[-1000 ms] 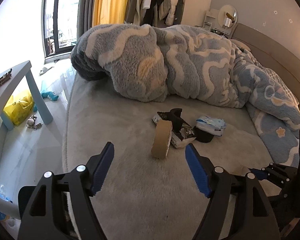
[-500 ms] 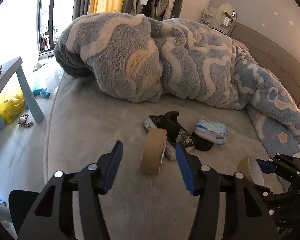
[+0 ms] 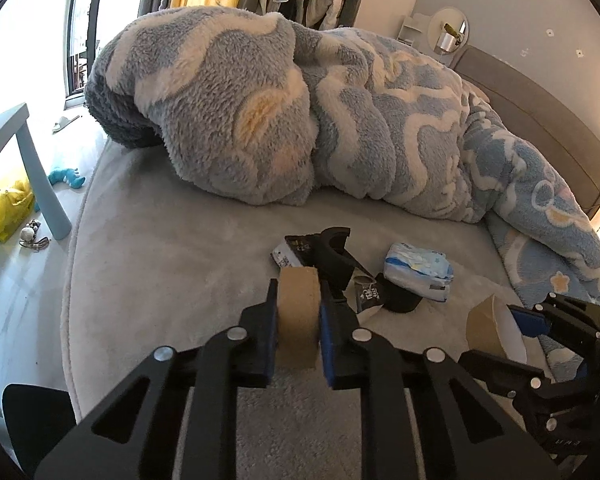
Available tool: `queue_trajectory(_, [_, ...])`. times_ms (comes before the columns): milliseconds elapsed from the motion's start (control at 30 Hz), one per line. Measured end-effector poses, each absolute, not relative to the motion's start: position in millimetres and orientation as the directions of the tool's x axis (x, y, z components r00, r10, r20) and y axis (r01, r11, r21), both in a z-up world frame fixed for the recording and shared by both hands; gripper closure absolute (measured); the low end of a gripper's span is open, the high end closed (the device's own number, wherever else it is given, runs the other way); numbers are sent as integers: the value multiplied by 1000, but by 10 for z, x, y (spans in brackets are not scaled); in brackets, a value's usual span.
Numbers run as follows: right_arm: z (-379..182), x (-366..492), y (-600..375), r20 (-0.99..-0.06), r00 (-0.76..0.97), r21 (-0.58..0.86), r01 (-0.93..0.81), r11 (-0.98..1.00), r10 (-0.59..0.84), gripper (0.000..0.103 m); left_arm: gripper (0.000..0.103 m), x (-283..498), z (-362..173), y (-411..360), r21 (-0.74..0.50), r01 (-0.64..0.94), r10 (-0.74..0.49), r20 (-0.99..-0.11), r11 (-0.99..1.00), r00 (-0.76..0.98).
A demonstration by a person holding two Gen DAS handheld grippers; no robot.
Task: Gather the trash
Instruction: 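Grasp the cardboard tape core with the right tool while the left tool grasps the brown tape roll, then carry the tape roll and cardboard core over the green bin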
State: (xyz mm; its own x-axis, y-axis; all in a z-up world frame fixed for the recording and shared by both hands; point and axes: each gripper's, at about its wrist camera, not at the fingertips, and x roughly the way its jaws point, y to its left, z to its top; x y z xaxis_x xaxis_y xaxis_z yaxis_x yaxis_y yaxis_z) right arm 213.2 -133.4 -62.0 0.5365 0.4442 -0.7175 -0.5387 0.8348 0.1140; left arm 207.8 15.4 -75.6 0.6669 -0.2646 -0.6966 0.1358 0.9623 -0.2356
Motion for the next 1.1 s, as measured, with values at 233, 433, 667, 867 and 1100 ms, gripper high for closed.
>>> queue_trajectory(233, [-506,2166,-1268,-704,543,129,-536,835,457,58,84,1979,-669,252,-231,126,-254,-688,965,680])
queue_trajectory(433, [-398,2156,-1181,-684,548,163,-528,833,482,58,84,1858,-626,389,-277,83,-258,-689,957,677])
queue_trajectory(667, [-303,2057,-1012,-670,552,172,-535,827,497,58,84,1582,-464,598,-279,84,-256,-667,957,700])
queue_trajectory(867, [-228,1893,-847,-657,556,176,-544,821,509,58,84,1340,-356,772,-266,75,-238,-656,961,716])
queue_trajectory(1100, [-159,1699,-602,-641,549,187,-566,803,536,58,84,1080,-326,976,-250,64,-218,-660,966,719])
